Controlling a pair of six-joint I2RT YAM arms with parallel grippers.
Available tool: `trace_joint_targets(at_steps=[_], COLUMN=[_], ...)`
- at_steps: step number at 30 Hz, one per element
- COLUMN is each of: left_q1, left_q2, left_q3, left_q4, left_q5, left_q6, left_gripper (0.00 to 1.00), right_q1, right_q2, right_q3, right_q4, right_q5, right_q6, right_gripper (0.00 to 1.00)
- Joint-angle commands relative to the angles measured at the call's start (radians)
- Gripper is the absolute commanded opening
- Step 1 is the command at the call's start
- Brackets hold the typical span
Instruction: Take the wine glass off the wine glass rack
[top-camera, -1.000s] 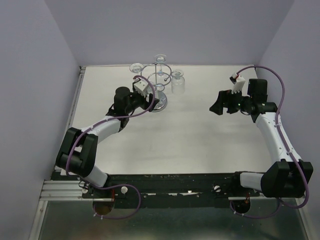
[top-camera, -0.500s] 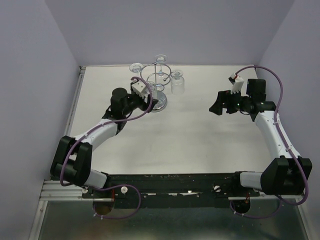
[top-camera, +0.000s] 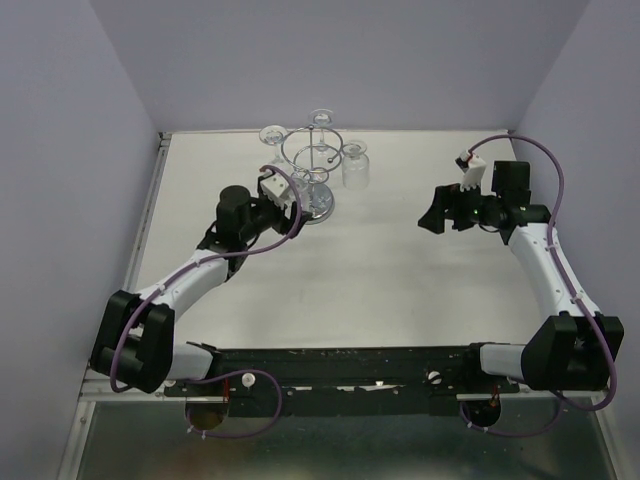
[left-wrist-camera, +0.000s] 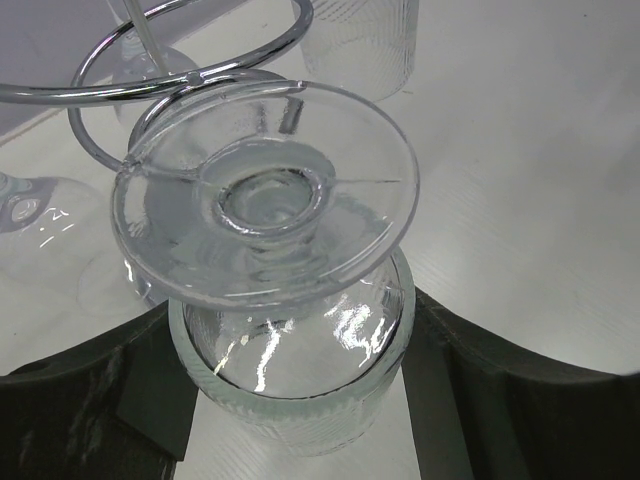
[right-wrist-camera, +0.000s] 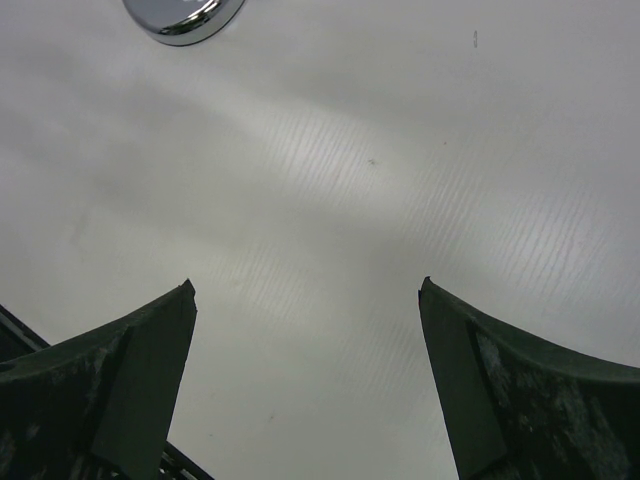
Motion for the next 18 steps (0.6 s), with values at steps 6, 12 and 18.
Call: trace_joint_targets(at_steps=[6,12,18], left_q1=[-0.003,0.025,0.140], left_q2=[-0.182,-0.278,-0.230], left_q3=[-0.006,0.067,0.248], left_q4=[-0.104,-0.388,-0.675], left_q5=[-0.024,0.017,0.189], left_q6=[-0.011,-0.044,-0.107], left_gripper=[0.00,0.00,0.00], right_q1=[-0.007,-0.001,0.137], right_q2=[-0.047,-0.083,-0.087], right_q3=[-0.028,0.013,0.086], right_q4=[-0.002,-0.005,-0.005], right_q5=[-0.022,-0.037,0.099], right_q6=[-0.052,-0.163,-0.276], right_gripper=[1.00,0.94,0.87])
